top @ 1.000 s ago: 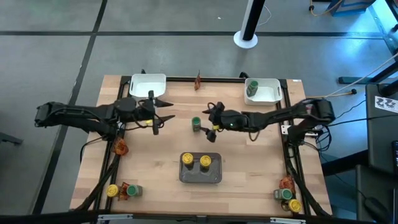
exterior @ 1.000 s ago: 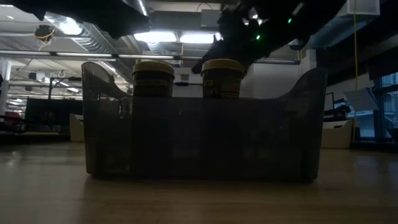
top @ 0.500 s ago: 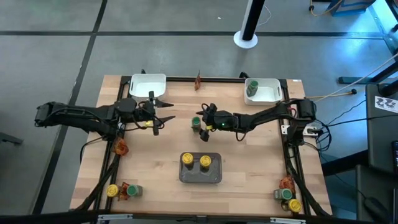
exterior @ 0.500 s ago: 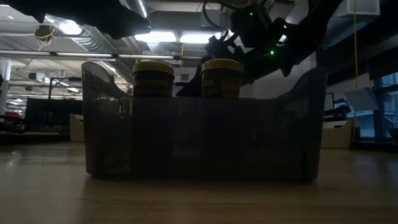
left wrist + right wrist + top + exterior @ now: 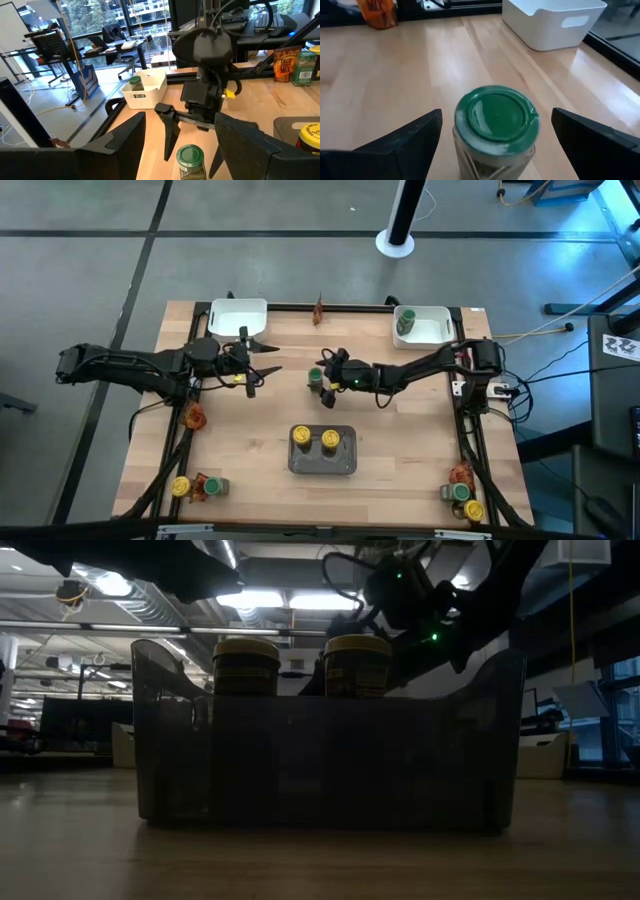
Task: Sort spices by type
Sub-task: Put the top center green seasoning bottle into the right white bin
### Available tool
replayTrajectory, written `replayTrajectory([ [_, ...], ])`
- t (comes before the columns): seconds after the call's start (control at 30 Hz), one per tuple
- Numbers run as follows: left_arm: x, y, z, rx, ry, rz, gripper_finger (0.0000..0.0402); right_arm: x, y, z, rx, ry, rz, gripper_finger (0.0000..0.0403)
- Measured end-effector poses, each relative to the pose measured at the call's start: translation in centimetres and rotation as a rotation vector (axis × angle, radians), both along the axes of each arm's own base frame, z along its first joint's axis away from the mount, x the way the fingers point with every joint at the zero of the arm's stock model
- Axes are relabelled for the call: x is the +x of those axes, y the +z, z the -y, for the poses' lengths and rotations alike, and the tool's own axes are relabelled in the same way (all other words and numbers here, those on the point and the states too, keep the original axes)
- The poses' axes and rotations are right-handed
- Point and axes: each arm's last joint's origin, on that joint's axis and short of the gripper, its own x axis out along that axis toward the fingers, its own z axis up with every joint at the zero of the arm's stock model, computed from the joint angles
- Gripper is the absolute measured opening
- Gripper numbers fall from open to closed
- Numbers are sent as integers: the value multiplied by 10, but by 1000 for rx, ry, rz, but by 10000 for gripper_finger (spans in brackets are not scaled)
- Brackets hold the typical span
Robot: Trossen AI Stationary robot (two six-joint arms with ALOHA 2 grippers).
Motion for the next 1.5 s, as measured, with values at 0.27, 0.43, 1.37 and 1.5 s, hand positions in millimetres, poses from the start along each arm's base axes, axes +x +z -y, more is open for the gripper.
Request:
replayTrajectory([
  [0.27, 0, 0, 0, -1, -1, -1, 224, 2, 2, -1, -6, 4, 45, 337],
  [0.43, 0, 0, 0, 3, -1, -4, 224, 1, -1, 1, -23, -16, 11, 279],
  [1.37, 0, -2, 0, 3, -1, -22, 224, -70, 105, 7, -186, -393, -85, 210],
  [1.5, 0, -2, 0, 2, -1, -23, 224, -91, 120, 9, -232, -526, -117, 210],
])
